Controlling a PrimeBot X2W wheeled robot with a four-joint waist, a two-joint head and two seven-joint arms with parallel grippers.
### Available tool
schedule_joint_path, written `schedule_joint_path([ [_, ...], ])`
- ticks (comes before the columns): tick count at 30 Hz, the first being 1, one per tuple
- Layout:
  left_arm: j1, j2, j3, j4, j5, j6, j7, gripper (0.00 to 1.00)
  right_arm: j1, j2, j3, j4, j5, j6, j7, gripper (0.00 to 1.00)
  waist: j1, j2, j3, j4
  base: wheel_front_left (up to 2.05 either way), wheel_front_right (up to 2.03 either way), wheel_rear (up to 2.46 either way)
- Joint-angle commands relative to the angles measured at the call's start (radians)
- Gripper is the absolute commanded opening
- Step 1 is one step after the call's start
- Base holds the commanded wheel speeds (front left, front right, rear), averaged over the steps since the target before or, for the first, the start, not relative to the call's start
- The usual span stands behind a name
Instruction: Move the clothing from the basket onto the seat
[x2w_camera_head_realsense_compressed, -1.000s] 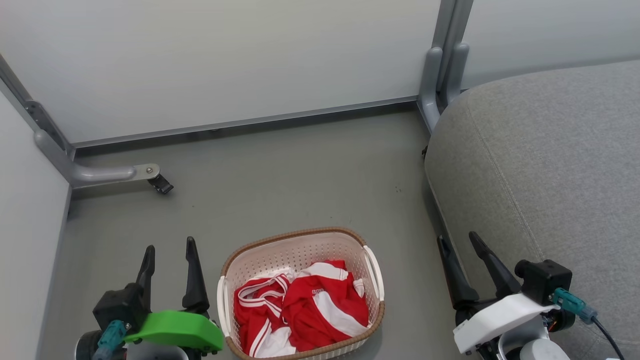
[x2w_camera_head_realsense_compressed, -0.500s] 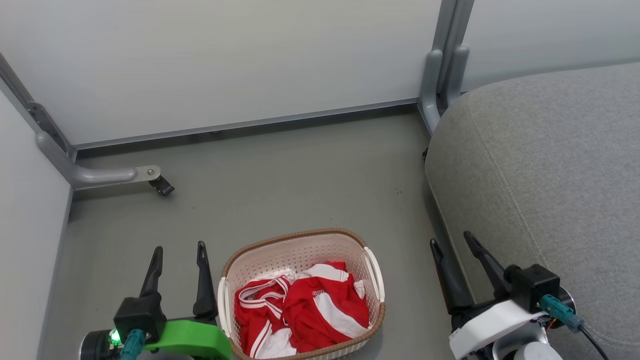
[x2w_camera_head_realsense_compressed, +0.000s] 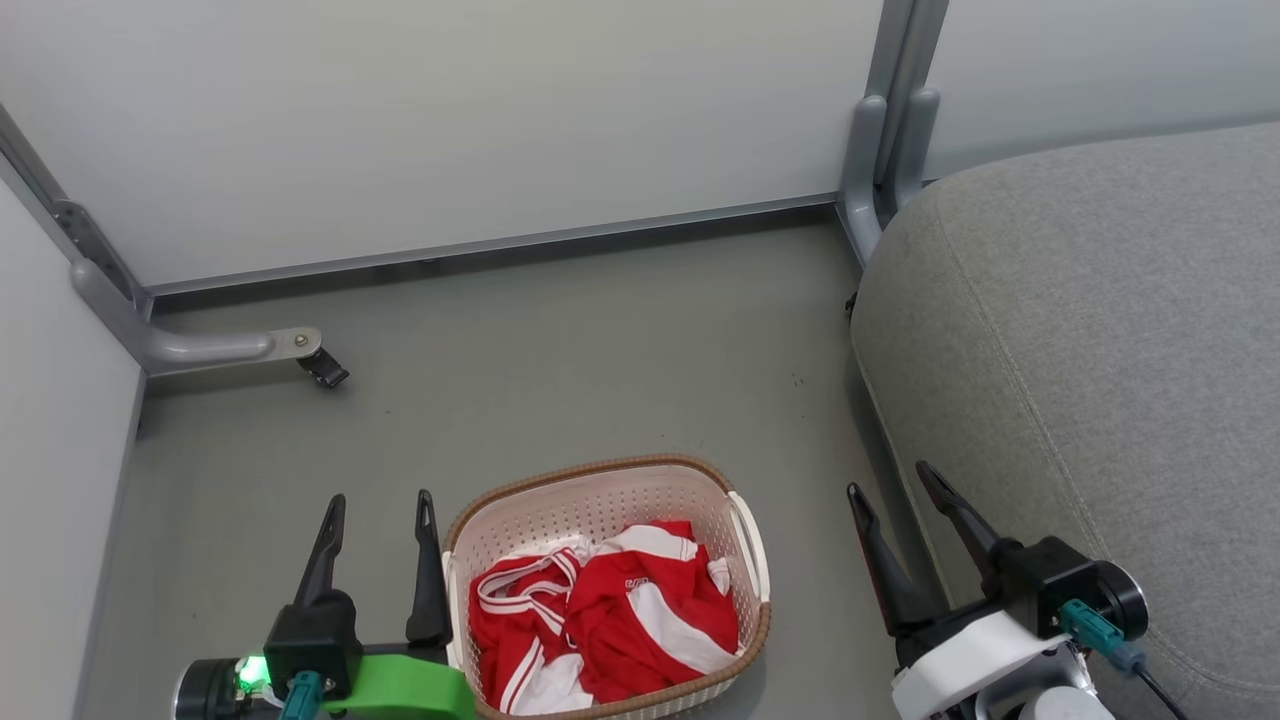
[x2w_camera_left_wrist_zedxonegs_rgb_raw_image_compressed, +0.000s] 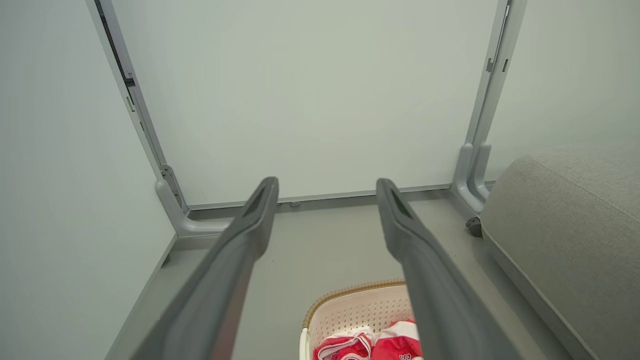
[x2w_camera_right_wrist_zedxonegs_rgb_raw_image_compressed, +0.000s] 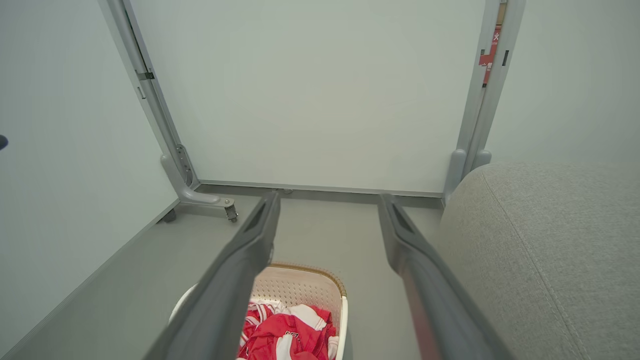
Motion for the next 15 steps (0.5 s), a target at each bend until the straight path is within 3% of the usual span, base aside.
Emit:
schedule_joint_path([
  [1,0.012,-0.001,0.004,0.000,0.029,-0.004,-0.009,1.00,0.012,-0.006,0.000,-0.008,-0.024,0.000,-0.012,1.00,0.0000,0.0000,0.000,0.001,0.00,0.00,0.00],
  [15,0.023,-0.018,0.012,-0.001,0.138,-0.010,-0.035,1.00,0.015,-0.007,0.024,-0.017,-0.130,0.000,-0.035,1.00,0.0000,0.0000,0.006,0.001,0.00,0.00,0.00],
])
